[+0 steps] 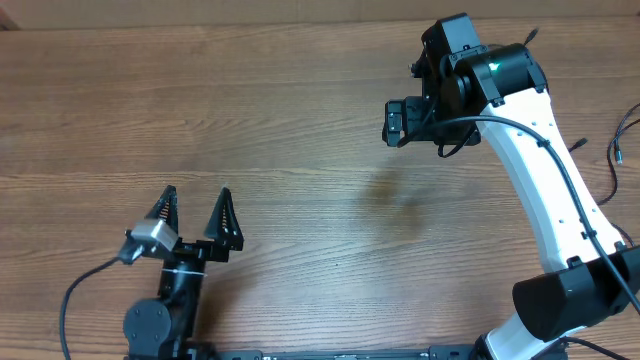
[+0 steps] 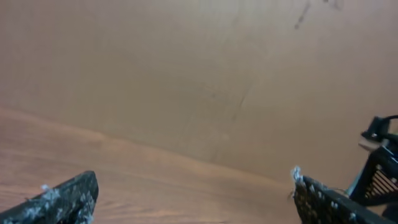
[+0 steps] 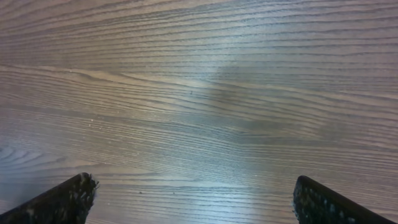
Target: Untangle cables
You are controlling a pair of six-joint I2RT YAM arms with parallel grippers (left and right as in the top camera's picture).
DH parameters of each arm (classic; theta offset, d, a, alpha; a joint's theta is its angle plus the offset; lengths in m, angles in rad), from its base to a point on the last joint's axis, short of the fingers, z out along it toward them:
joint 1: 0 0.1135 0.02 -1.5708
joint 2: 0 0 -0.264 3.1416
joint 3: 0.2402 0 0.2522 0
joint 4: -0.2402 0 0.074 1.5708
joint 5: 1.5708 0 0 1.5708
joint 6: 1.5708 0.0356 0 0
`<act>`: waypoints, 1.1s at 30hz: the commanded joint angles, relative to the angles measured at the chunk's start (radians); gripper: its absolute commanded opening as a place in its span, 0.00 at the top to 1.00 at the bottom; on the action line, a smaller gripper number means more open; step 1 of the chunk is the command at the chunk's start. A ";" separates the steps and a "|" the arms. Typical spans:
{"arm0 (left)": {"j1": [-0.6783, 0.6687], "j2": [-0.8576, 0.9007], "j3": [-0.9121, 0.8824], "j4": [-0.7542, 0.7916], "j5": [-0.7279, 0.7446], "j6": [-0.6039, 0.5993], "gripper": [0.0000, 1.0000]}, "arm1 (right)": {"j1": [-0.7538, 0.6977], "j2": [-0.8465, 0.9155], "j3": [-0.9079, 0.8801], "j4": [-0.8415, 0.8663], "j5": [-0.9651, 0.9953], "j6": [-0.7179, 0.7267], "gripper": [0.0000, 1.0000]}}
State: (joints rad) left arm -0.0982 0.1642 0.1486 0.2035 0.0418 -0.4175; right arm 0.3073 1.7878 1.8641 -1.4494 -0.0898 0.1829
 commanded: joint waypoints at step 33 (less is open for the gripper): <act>0.047 -0.162 -0.144 -0.285 -0.044 0.238 0.00 | 0.000 -0.013 0.000 0.006 -0.005 0.003 0.00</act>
State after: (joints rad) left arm -0.0628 0.0128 0.0082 -0.0780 0.0032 -0.2195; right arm 0.3077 1.7878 1.8641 -1.4483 -0.0898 0.1829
